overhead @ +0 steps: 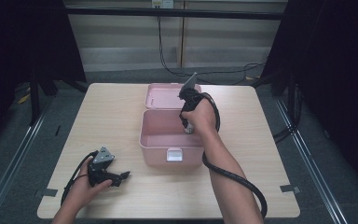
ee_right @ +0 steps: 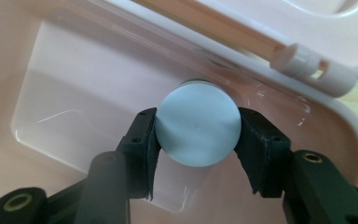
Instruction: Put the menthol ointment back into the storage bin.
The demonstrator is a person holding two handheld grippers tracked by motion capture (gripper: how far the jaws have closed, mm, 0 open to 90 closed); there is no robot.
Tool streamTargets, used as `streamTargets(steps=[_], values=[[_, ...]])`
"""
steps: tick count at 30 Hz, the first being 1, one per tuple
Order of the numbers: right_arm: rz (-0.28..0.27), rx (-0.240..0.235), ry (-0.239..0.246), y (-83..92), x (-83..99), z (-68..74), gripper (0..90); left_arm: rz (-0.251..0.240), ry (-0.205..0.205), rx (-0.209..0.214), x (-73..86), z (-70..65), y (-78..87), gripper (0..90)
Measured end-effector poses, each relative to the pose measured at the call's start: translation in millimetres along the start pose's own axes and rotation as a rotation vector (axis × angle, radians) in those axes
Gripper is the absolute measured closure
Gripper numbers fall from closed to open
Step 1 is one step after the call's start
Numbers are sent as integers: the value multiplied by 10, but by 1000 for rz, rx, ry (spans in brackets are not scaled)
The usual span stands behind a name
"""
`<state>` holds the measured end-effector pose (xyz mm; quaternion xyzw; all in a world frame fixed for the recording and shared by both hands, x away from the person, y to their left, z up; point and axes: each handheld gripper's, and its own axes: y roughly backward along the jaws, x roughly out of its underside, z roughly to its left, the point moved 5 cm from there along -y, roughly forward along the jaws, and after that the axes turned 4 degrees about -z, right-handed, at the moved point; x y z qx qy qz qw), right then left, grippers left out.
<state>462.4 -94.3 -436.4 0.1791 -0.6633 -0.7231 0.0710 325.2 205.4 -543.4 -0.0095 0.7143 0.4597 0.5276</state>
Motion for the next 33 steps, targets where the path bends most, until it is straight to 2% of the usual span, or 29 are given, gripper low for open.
streamTargets(steps=[13, 29, 33], values=[[-15, 11, -19, -44, -5, 16, 509, -1, 1, 2, 0, -1, -1, 92], [-23, 27, -16, -182, 6, 12, 508, 0, 1, 0, 0, 0, 0, 93], [-10, 20, -15, -206, 9, 23, 508, -1, 1, 0, 0, 0, 0, 93]])
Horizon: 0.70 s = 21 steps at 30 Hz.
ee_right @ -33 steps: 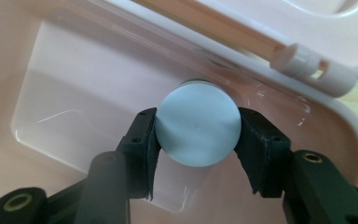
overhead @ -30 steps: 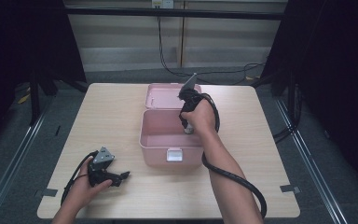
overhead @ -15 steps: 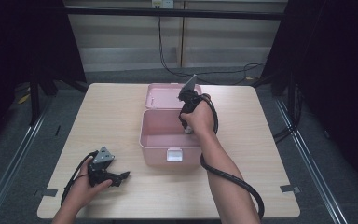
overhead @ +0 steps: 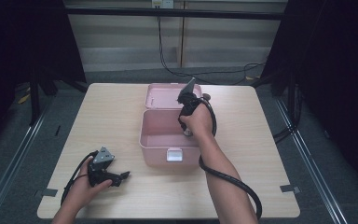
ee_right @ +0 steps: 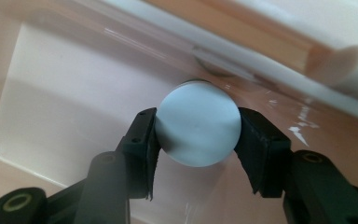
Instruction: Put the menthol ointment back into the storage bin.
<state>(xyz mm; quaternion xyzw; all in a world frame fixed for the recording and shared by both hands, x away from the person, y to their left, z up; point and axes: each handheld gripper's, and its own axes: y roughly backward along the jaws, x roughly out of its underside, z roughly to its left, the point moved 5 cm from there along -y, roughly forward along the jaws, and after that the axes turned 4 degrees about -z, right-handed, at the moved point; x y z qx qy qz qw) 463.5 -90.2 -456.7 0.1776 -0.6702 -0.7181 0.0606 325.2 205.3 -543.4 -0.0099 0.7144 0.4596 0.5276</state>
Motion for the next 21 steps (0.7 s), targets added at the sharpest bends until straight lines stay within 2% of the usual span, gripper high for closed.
streamTargets(steps=[9, 21], values=[[11, -5, 8, -81, 29, 3, 507, 1, -1, 1, 0, 0, 0, 92], [9, -9, 9, -102, 33, 4, 506, 0, 0, 1, 0, -1, 0, 91]])
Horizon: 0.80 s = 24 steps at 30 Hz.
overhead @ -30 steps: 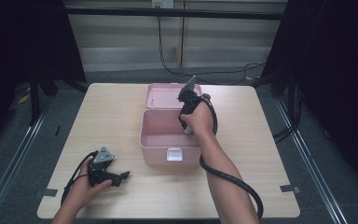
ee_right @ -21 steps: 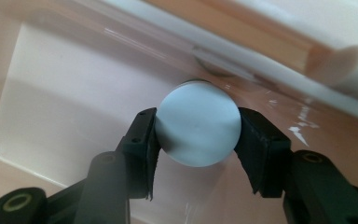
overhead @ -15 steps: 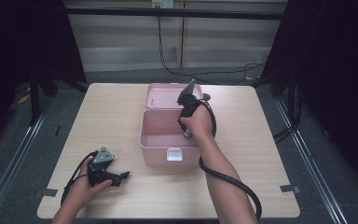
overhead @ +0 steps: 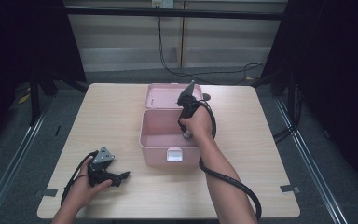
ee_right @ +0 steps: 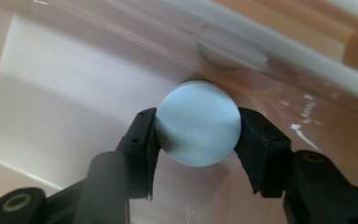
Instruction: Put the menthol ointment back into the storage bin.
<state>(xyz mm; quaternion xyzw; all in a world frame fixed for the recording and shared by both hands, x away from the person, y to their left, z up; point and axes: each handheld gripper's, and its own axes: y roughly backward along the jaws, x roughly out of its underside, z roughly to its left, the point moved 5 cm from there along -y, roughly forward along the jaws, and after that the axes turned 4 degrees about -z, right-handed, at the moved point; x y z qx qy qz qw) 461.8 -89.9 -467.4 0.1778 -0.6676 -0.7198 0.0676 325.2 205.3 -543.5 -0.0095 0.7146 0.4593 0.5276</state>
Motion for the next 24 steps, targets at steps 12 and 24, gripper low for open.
streamTargets(steps=[12, 24], values=[[-8, -2, 13, -21, 3, -1, 504, 0, 0, 1, 0, -1, -1, 90], [-13, -1, 15, -34, -2, 4, 488, 0, 1, 2, 0, -1, -1, 90]])
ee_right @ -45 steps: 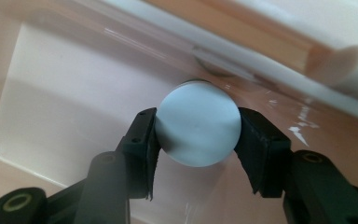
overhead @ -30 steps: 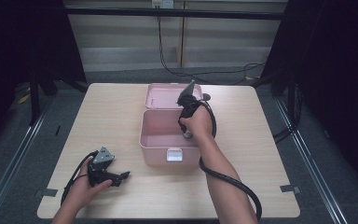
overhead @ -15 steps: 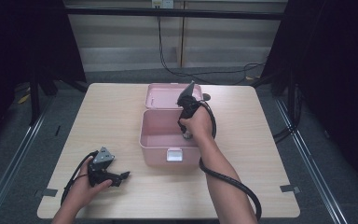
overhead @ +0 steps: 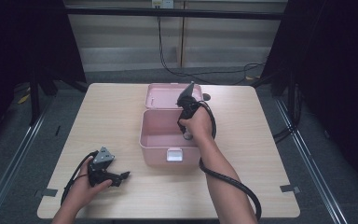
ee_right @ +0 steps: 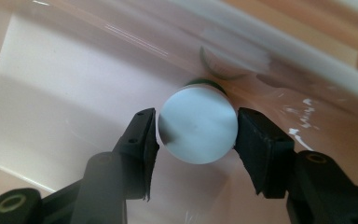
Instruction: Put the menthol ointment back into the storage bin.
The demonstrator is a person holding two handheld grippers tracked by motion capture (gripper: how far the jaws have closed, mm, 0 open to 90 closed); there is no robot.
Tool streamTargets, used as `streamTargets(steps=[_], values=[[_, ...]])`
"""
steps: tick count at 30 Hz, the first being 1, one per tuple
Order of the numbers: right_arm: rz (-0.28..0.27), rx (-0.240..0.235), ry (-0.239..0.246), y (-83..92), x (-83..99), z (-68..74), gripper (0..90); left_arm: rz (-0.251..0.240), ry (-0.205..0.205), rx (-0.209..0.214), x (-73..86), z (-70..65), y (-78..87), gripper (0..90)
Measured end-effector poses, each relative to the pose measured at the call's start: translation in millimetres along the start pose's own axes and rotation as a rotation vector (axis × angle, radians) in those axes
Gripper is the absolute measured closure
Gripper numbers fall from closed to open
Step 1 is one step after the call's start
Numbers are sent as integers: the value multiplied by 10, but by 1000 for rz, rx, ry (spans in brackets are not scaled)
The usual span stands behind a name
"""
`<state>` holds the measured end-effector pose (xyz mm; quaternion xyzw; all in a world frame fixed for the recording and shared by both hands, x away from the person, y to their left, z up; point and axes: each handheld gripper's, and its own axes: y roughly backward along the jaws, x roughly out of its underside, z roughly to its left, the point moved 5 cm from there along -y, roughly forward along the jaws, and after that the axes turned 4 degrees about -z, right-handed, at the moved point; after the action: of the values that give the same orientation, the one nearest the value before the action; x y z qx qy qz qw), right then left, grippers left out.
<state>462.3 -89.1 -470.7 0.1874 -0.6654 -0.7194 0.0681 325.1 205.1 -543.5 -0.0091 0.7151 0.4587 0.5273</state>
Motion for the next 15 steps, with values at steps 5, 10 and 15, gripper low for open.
streamTargets(steps=[5, 10, 15], values=[[-5, 5, 5, 35, -2, 3, 470, 0, -1, 0, 0, 1, 0, 90], [-9, 0, 17, 115, 9, 21, 455, 1, -2, 0, 0, 1, 0, 89], [-6, 18, 30, 192, 32, 24, 408, 1, -1, 1, 0, 0, 0, 89]])
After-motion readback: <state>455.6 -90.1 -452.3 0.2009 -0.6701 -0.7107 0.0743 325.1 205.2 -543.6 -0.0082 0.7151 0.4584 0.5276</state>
